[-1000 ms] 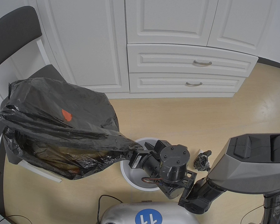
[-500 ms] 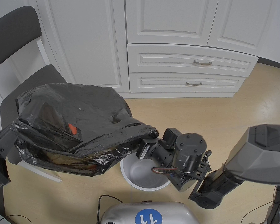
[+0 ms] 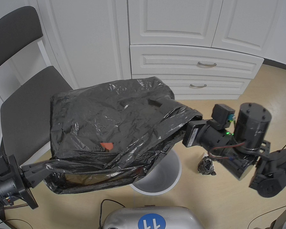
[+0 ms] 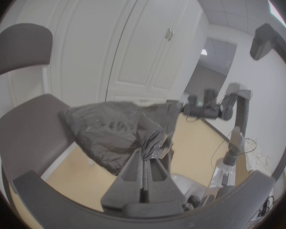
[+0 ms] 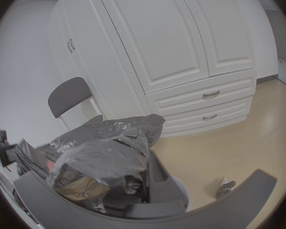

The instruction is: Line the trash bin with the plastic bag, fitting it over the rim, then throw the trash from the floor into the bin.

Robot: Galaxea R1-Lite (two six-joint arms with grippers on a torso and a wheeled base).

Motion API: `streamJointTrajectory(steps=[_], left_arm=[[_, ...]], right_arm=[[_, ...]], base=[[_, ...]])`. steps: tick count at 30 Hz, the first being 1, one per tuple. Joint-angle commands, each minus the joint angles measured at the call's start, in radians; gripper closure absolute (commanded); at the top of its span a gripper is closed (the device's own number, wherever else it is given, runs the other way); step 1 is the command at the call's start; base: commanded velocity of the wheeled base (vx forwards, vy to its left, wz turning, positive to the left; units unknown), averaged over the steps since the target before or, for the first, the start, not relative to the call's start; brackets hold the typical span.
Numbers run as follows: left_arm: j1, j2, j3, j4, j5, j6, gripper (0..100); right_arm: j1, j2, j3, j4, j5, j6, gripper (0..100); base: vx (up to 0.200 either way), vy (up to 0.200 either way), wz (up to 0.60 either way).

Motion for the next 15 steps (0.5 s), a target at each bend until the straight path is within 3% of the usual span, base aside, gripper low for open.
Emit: streamJointTrajectory(steps=[1,2,6,12,15], left_arm=[[-0.083,0.027,-0.04,0.153,0.096,0.061,100],[-0.132,0.051,-0.061,0.181,0.208,0.058,100],[-0.204,0.088,-0.069,0.161,0.343,0.053,100],[-0.247,0.081,-0.086,0.127,0.45,0.05,100],[-0.252,0.044,-0.081,0.121,0.449,0.05,100]], right_arm=[[-0.002,-0.285,0.058,0.138,0.0,-0.062,100],[0.01,-0.347,0.084,0.172,0.002,-0.101,100],[0.061,-0.413,0.135,0.186,-0.001,-0.167,100],[0.07,-0.485,0.198,0.253,-0.001,-0.271,100],[0.098,-0.522,0.21,0.284,-0.001,-0.294,100]], base=[[0.0,0.0,0.0],[0.0,0.0,0.0],[0.0,0.0,0.0],[0.0,0.0,0.0],[0.0,0.0,0.0]])
